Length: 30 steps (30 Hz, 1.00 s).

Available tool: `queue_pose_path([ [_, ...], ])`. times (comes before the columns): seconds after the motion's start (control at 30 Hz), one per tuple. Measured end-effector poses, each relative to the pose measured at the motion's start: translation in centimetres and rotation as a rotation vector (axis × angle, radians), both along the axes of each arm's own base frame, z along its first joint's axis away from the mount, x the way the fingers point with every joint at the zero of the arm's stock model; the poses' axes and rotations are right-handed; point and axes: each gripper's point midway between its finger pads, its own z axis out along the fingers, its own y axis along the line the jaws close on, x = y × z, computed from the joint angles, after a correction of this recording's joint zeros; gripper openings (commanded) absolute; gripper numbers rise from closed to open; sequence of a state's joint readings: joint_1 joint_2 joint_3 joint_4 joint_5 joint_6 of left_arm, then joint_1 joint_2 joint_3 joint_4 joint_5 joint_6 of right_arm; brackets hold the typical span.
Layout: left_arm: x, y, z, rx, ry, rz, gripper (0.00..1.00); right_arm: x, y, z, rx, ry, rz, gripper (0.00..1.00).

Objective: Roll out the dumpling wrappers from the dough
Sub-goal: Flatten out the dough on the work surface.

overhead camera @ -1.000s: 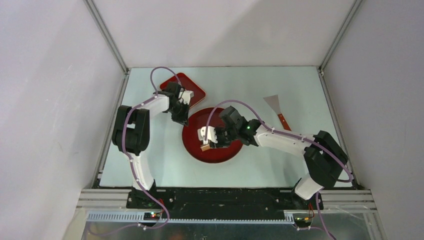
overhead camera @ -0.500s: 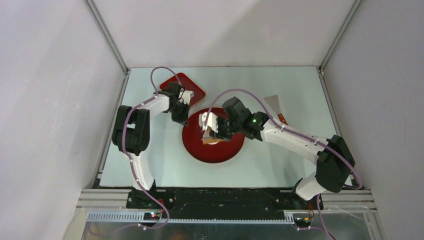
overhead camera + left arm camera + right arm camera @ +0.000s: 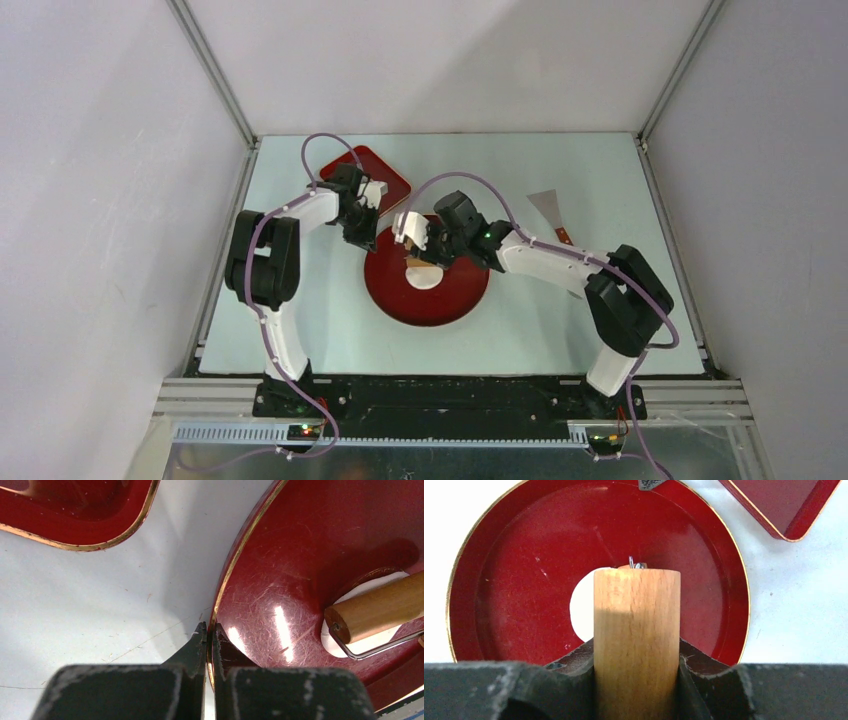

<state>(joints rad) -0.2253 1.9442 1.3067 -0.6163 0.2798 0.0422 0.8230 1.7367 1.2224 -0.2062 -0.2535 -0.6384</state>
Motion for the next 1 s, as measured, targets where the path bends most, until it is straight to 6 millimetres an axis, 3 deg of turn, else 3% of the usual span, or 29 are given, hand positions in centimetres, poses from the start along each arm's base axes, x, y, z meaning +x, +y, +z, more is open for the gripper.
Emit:
queue_pose_path([
  [0.23, 0.0, 0.0, 0.0, 0.003, 0.003, 0.007, 0.0, -1.4, -0.4, -0.2, 0.019, -0.019, 0.039, 0.0],
  [0.6, 0.0, 0.0, 0.0, 0.01, 0.005, 0.016, 0.0, -5.6, -1.7, -0.5, 0.061, -0.052, 0.103, 0.0],
  [1.0, 0.0, 0.0, 0.0, 0.011, 0.006, 0.016, 0.0, -6.1, -1.5, -0.6, 0.06, -0.059, 0.121, 0.0],
])
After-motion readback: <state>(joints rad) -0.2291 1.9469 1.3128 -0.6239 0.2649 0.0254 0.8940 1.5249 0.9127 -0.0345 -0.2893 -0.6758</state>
